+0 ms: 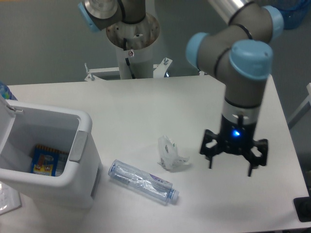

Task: Open the trash can

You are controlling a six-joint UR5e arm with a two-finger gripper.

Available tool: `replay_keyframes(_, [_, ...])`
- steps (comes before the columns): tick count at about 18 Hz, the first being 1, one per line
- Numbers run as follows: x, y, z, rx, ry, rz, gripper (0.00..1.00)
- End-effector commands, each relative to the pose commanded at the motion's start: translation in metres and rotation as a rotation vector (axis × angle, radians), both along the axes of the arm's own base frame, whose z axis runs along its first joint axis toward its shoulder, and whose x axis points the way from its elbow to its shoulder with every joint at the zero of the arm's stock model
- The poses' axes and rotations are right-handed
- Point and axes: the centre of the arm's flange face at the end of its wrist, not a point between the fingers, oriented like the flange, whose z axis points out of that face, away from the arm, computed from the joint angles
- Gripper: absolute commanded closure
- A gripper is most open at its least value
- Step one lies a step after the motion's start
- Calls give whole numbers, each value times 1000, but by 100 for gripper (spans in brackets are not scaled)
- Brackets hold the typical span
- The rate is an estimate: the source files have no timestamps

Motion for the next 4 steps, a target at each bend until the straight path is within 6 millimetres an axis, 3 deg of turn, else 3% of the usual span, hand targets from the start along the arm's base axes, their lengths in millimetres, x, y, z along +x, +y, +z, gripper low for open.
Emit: replay_keyframes(4, [12,11,-14,-121,34,-110,0])
